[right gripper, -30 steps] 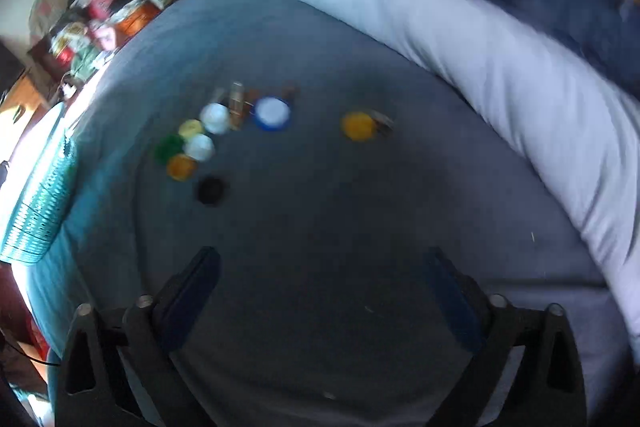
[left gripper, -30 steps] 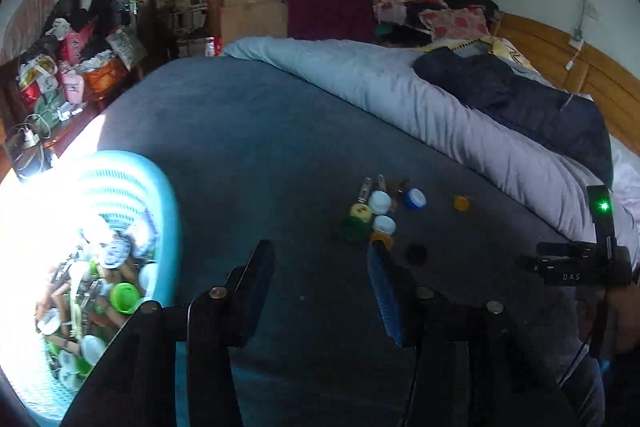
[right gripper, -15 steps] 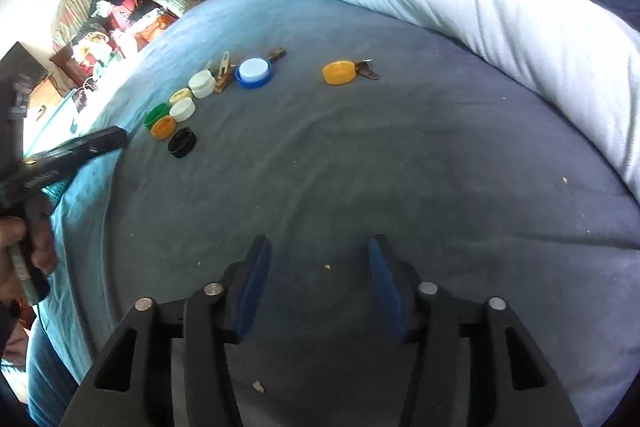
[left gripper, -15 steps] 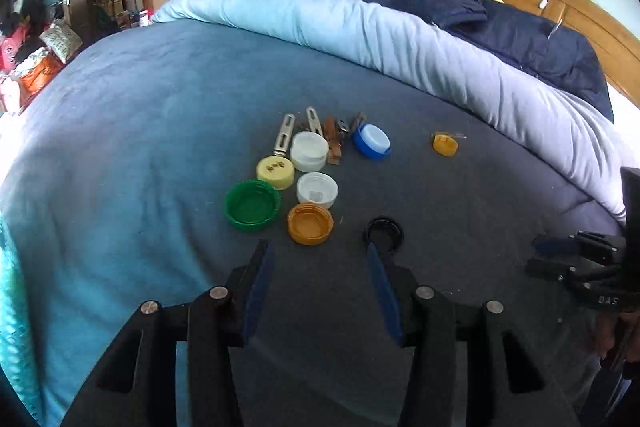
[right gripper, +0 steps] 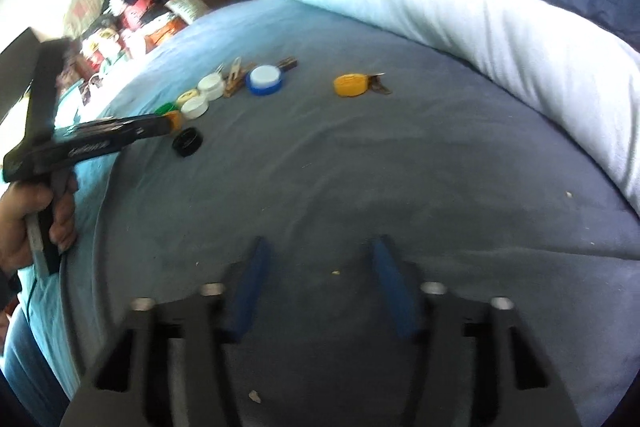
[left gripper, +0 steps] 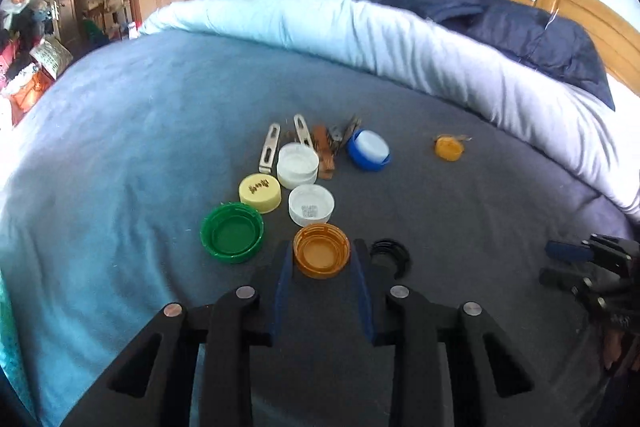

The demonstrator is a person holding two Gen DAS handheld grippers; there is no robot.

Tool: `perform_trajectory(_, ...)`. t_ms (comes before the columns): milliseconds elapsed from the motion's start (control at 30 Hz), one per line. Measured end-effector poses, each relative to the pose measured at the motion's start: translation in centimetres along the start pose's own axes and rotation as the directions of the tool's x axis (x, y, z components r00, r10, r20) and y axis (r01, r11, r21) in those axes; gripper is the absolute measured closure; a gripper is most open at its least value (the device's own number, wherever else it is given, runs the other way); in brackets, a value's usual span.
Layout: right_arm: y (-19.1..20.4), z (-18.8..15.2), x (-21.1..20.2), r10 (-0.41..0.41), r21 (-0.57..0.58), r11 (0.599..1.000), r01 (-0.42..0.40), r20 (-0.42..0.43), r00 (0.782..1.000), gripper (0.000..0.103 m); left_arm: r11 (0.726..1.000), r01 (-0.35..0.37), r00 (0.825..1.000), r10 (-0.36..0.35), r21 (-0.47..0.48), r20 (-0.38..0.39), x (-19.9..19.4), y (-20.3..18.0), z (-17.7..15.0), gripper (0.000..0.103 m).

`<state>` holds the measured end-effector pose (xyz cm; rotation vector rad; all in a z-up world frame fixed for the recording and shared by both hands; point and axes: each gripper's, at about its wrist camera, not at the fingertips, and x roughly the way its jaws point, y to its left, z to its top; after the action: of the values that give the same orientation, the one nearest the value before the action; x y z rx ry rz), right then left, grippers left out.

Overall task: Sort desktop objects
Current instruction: 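Grasp the orange cap with the left gripper, then grasp the black cap with the right gripper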

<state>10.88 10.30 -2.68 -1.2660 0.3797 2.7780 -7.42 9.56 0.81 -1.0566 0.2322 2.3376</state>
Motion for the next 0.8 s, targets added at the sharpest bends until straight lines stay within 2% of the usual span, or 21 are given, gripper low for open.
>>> perform_trajectory(200, 2.6, 1.9, 1.1, 0.063, -0.07, 0.996, -0.062, 0.006, 0.998, 0.06, 0.995, -0.043, 0.999, 0.045, -0.085, 0.026, -1.8, 1.5, -1.5, 0.073)
perform_trajectory(300, 5.3, 3.8, 2.9, 0.108, -0.13, 0.986, -0.107, 0.0, 0.994, 0.06, 0.991, -0.066, 0.998, 0.066, -0.12, 0.001, -1.5, 2.5, -2.9, 0.073)
perform_trajectory(400, 8.4, 5.9, 4.7, 0.14, -0.203, 0.969, -0.138, -0.005, 0.99, 0.057, 0.99, -0.074, 0.997, 0.076, -0.123, 0.01, -1.7, 2.7, -3.1, 0.073)
perform_trajectory(500, 11.3, 7.1, 6.2, 0.134, -0.267, 0.955, -0.13, -0.005, 0.991, 0.049, 0.99, -0.092, 0.996, 0.093, -0.105, 0.005, -1.4, 2.4, -3.3, 0.073)
perform_trajectory(633, 12.6, 7.7, 8.3, 0.097, -0.288, 0.952, -0.103, -0.034, 0.995, 0.049, 0.989, -0.098, 0.995, 0.099, -0.107, 0.004, -1.4, 2.6, -3.5, 0.073)
perform_trajectory(800, 12.0, 6.6, 9.3, 0.078, -0.259, 0.961, -0.093, -0.07, 0.995, 0.05, 0.987, -0.104, 0.995, 0.104, -0.126, -0.003, -1.0, 2.9, -3.5, 0.073)
